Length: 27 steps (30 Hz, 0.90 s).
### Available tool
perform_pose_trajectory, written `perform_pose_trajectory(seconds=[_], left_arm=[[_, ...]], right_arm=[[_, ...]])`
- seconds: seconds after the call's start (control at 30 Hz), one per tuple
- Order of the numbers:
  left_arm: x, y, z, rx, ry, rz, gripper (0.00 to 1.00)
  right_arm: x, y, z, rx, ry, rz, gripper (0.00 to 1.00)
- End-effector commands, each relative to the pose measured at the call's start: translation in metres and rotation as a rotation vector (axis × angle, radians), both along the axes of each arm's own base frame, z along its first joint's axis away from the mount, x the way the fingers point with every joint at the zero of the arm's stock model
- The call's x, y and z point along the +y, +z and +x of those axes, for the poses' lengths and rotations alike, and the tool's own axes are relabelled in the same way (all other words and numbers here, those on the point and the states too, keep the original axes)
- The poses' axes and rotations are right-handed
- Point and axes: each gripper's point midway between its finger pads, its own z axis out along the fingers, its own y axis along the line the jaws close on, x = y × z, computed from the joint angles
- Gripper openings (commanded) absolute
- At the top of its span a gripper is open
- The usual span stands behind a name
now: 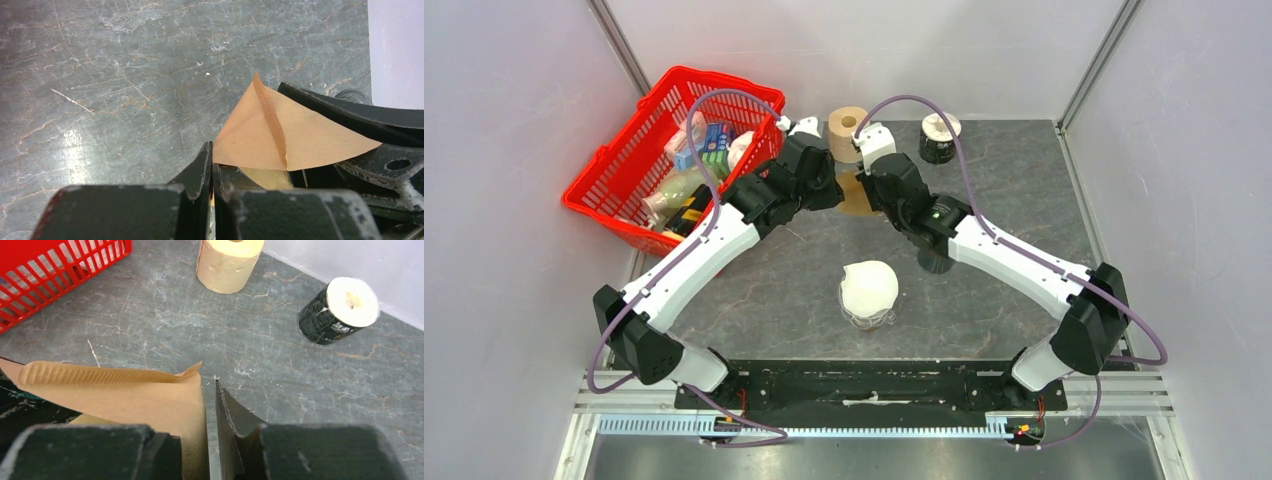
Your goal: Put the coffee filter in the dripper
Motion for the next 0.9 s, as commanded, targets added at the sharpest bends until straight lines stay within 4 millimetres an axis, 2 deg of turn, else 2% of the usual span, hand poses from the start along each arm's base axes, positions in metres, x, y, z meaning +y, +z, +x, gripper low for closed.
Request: perform_pose_trajectory(seconds=[0.0,0.1,0.23,0.3,0.4,0.43,0.5,0.53,0.67,0.73,0.87], left_arm=[[0.011,0.017,-0.007,-0.055,-0.063,0.045,0.18],[-0.015,0.032,-0.019,-0.091,-0.223,-0.041,0.45],[-0.045,0.053,-0.045,-0.189,-0.449,-0.201,0.83],[-0.049,0.062,-0.058,-0.234,-0.516,-0.242,0.85],[-0.041,0.078,-0.066,-0.308,-0.524,-0.263,0.86],[-0.037,0.082,-0.067,-0.331,-0.511,-0.265,0.87],[-0.026,0.086,-0.066,-0.367,-0.463,-0.258,0.87],[-0.022,0.086,-0.066,-0.375,-0.444,-0.252,0.87],[-0.004,0.078,-0.057,-0.377,-0.34,-0.203,0.88],[0.008,0.069,-0.047,-0.355,-0.254,-0.16,0.88],[0.028,0.037,-0.024,-0.267,-0.106,-0.104,0.89]], right_arm=[[-0.015,0.014,0.0,0.032,-0.058,0.025,0.22],[-0.012,0.013,-0.012,0.096,-0.036,0.062,0.22],[-0.017,0.011,-0.028,0.168,-0.041,0.095,0.21],[-0.021,0.013,-0.033,0.19,-0.055,0.102,0.21],[-0.031,0.019,-0.037,0.21,-0.088,0.125,0.19],[-0.033,0.022,-0.037,0.21,-0.094,0.135,0.16],[-0.038,0.027,-0.037,0.211,-0.104,0.156,0.03],[-0.039,0.026,-0.037,0.225,-0.096,0.153,0.02],[-0.043,0.019,-0.042,0.26,-0.095,0.133,0.09],[-0.047,0.019,-0.044,0.258,-0.101,0.139,0.11],[-0.049,0.015,-0.041,0.267,-0.104,0.135,0.33]])
